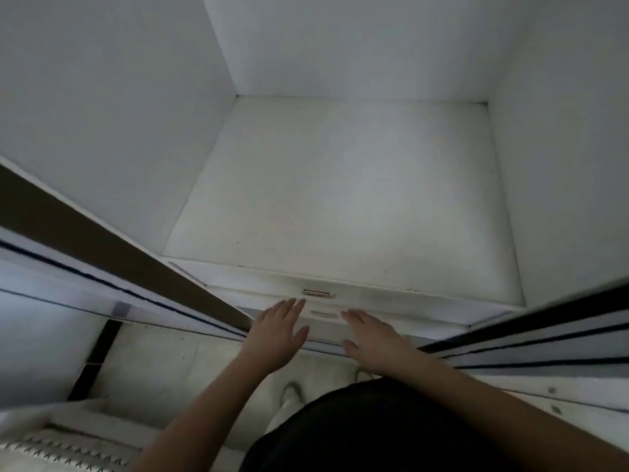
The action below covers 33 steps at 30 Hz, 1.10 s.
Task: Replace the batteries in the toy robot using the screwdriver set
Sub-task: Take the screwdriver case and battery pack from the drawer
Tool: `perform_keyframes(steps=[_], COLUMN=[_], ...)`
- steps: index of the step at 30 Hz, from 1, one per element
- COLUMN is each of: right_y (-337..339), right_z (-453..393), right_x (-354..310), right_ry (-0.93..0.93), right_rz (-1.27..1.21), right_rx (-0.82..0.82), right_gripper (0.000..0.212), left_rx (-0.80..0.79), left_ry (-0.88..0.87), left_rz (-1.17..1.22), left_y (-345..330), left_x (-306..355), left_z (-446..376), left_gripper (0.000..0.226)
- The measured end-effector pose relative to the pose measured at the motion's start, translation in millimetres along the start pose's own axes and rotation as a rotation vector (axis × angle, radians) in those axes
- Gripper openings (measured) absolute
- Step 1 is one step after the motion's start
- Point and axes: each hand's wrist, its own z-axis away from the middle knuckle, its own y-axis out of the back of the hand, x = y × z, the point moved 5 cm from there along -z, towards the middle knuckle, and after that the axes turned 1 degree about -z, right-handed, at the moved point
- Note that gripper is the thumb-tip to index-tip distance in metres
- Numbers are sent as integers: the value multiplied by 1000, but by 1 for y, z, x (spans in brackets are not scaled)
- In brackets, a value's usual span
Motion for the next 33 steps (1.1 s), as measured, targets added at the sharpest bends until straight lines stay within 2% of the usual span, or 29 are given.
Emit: perform_keyframes(steps=[6, 9, 17, 20, 24, 28, 33], right_y=[-11, -19, -10, -8, -10, -13, -16], right_z=[-28, -41, -58, -62, -63, -58, -58], right_x=[-13, -22, -37, -31, -24, -15, -20], right_ry=[-306, -414, -528, -570, -548, -529, -502], right_rz=[-309, -429, -556, -568, -699, -808, -1122], right_rx=[-19, 19, 141, 159, 237, 261, 269], right_gripper=[64, 63, 53, 51, 30, 31, 23], left_rx=[-164, -184, -242, -218, -174, -185, -211], left_ry=[31, 20, 46, 63, 91, 121, 269], left_rz=[369, 440, 535, 559, 620, 702, 1049], left_y=[-13, -17, -17, -15, -11, -18, -17], left_x=[-35, -40, -38, -36, -38, -44, -38], left_z=[-27, -41, -61, -67, -67, -65, -58], left_gripper=[55, 56, 53, 44, 30, 20, 25])
